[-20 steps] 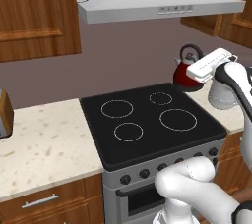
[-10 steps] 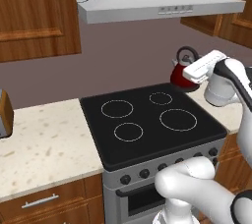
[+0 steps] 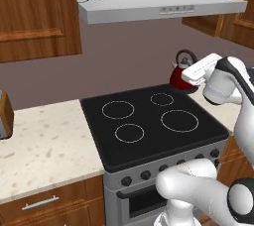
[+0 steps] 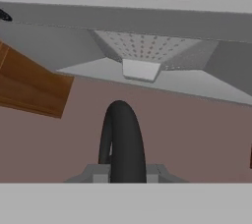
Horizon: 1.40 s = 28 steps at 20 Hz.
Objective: Pick the kettle from the cabinet and place it on a stove burner. Then pick the pot from the counter and place it on another stove burner. Finally, turn both burners on.
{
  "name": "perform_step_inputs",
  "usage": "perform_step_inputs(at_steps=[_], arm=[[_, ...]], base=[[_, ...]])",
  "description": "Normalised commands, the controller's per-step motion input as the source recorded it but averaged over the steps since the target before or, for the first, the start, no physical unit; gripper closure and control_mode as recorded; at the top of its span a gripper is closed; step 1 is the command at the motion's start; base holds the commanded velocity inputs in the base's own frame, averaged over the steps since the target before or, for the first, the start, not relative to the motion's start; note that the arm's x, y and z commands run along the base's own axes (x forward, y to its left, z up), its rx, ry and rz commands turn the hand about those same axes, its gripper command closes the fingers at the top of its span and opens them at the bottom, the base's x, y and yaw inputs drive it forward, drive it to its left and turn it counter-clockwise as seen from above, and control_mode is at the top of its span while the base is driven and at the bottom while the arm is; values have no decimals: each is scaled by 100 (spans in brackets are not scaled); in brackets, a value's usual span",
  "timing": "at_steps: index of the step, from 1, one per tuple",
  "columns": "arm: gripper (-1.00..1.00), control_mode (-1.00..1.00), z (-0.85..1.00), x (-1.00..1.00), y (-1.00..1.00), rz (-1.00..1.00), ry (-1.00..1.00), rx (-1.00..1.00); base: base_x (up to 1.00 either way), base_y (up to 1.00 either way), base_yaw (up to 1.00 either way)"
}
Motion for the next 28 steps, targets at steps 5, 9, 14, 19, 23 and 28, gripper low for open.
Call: perform_step_inputs(at_steps=[5,9,14,19,23,28], arm=[[100,-100,-21,17,-5,0,0,0],[100,-100,-24,15,-1,0,0,0],[100,-100,-21,16,-5,0,0,0],[100,-100,-17,16,-5,0,0,0],[100,-100,-15,13,-3,0,0,0],[100,-100,-13,5,0,0,0,0]], base=[[0,0,0],[0,0,0],[0,0,0],[0,0,0],[0,0,0],[0,0,0]])
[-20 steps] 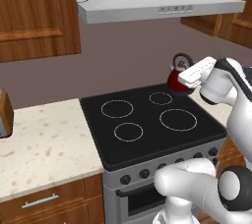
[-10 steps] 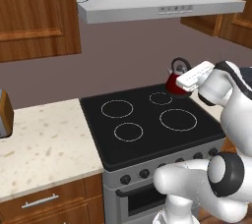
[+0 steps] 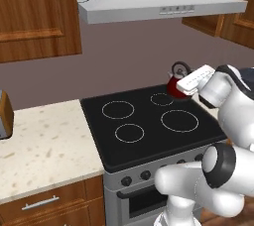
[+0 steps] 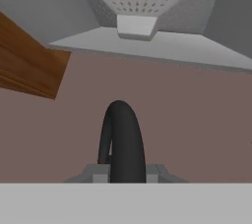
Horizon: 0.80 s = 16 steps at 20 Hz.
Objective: Pick the kettle from the cabinet and place it on a stove burner. Then pick the pot from the counter and place it on another stove burner. Finally, turn both burners on.
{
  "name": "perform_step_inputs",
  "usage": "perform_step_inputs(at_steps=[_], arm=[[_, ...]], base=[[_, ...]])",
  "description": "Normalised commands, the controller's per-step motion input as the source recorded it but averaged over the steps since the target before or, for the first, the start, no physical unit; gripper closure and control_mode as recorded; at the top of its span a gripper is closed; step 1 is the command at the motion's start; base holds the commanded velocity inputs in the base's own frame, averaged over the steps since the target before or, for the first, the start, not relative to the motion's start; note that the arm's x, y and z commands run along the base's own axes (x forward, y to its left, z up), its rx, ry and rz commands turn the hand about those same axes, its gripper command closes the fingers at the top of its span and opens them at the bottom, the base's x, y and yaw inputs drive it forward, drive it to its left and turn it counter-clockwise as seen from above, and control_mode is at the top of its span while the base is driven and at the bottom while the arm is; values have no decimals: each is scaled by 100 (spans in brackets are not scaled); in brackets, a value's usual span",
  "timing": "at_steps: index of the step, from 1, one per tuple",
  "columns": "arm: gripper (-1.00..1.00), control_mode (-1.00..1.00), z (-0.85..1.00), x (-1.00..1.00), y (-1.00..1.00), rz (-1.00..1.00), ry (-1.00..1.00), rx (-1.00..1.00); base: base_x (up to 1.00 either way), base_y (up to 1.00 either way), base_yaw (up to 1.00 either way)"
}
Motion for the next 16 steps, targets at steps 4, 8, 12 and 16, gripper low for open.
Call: perform_step_inputs(at_steps=[4,8,12,16], arm=[[100,-100,-7,9,0,0,0,0],[100,-100,-2,14,0,0,0,0],[100,-100,-1,14,0,0,0,0],[100,-100,-6,15,0,0,0,0]], base=[[0,0,0],[0,0,0],[0,0,0],[0,0,0]])
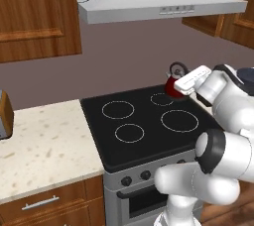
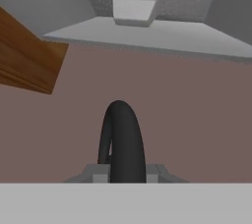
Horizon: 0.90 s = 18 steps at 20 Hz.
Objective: Pick the kettle from the cabinet and place it on a stove burner. Then pick the pot from the counter and place it on another stove burner. Finally, turn both burners on.
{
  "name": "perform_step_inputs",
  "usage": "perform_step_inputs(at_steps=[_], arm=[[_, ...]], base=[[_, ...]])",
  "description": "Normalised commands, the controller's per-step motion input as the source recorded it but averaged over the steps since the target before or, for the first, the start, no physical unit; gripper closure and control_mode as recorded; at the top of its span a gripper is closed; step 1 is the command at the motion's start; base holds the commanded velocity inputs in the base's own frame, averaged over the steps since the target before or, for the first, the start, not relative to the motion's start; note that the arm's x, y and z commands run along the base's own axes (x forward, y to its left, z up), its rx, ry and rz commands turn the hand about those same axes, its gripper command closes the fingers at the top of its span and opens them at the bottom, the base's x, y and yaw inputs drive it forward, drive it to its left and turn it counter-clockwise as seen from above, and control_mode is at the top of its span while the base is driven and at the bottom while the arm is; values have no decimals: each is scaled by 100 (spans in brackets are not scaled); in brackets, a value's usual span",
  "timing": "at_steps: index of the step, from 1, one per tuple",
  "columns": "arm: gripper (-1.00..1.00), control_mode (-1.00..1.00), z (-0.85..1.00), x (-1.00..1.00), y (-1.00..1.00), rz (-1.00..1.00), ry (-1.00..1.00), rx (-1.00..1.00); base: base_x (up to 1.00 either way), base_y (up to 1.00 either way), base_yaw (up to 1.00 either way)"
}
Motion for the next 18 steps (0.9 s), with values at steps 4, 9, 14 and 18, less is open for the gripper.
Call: perform_step_inputs(at_steps=[4,9,14,18], arm=[[100,-100,-13,15,0,0,0,0],[100,-100,-10,11,0,0,0,0],[100,-100,-12,12,0,0,0,0],[100,-100,-13,12,0,0,0,0]], base=[[0,0,0],[0,0,0],[0,0,0],[0,0,0]])
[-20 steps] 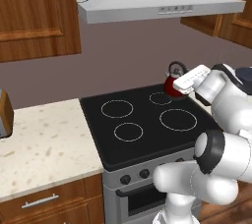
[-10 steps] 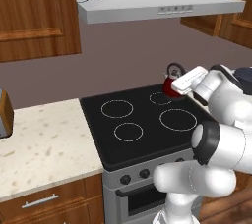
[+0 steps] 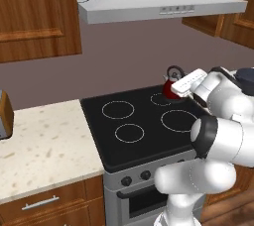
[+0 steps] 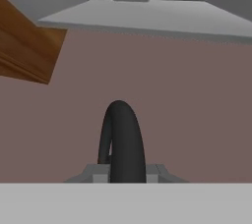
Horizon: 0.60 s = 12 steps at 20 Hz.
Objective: Pick the kettle from the cabinet and place it on a stove burner. Then pick the pot from the counter and place it on another stove burner. Finally, turn both burners on.
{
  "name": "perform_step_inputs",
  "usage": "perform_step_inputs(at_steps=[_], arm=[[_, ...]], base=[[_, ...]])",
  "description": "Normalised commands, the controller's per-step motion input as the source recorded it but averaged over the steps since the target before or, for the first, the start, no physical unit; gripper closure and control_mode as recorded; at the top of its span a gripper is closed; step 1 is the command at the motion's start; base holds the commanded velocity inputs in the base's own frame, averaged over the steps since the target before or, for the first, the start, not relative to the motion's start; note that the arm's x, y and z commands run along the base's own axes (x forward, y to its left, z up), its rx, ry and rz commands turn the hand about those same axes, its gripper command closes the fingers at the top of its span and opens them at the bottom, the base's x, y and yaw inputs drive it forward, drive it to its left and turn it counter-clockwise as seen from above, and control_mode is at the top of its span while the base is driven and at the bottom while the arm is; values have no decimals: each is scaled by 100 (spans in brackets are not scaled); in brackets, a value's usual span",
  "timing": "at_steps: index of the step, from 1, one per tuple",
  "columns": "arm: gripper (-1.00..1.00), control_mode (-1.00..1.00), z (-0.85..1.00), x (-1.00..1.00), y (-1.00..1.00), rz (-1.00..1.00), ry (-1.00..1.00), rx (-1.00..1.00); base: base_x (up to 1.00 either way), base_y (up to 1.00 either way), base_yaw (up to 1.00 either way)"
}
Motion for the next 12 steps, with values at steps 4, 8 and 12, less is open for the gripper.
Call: perform_step_inputs(at_steps=[4,8,12], arm=[[100,-100,-10,10,-2,0,0,0],[100,-100,-9,11,-2,0,0,0],[100,-100,-10,11,-4,0,0,0]], base=[[0,0,0],[0,0,0],[0,0,0]])
